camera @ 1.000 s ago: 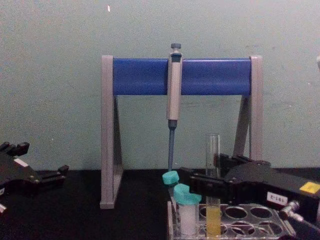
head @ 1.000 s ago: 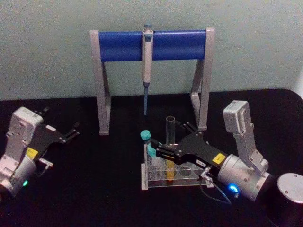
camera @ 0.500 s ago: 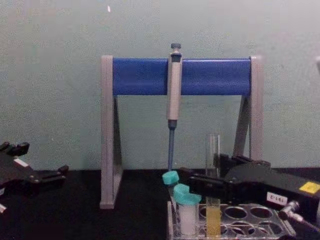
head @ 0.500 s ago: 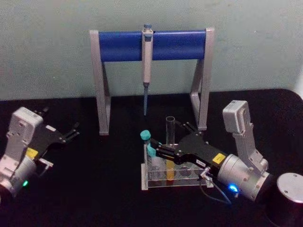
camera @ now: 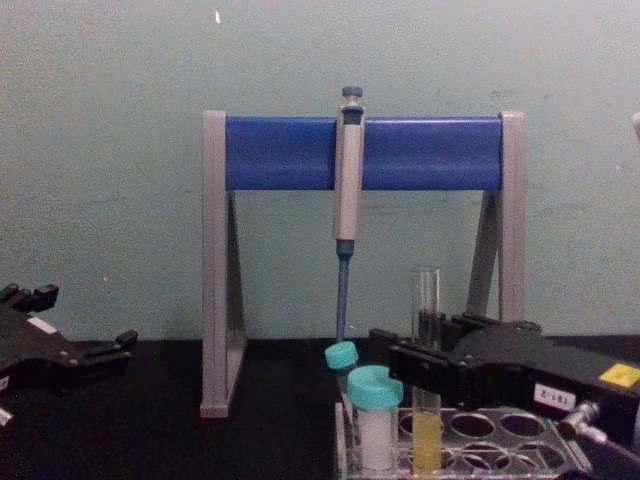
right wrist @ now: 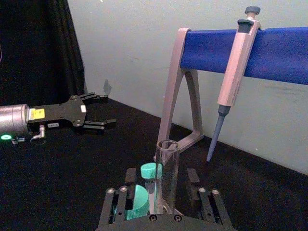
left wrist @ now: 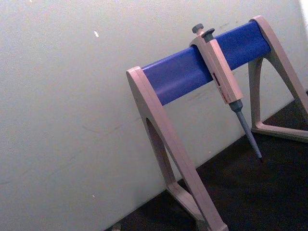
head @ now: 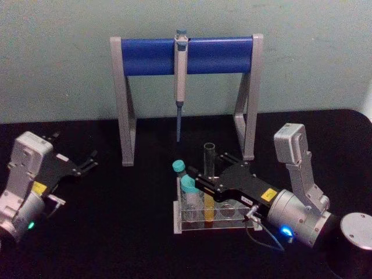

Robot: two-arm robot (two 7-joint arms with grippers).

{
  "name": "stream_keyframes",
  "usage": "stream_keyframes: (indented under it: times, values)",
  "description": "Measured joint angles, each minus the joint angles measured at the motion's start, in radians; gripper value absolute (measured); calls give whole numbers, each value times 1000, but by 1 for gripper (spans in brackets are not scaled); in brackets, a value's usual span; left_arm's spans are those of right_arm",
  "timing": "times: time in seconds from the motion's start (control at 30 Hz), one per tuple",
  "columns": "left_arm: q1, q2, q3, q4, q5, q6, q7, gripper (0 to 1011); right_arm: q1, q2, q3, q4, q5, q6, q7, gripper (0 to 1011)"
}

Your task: Pick up the test tube from the test tube rack, shake it, then place it back into the test tube rack.

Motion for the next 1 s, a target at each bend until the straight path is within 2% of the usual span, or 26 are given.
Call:
stream_keyframes:
  times: [0.1,0.47,1.0]
  values:
    - [0,0,0,0,0,0,0,1001,0,0,0,0,0,0,0,619]
    - [0,0,0,0,0,0,0,1001,0,1,0,-1,1,-1,-1,232]
    - [0,0,0,0,0,0,0,1001,-5,-3,7,-1,2,-15,5,224]
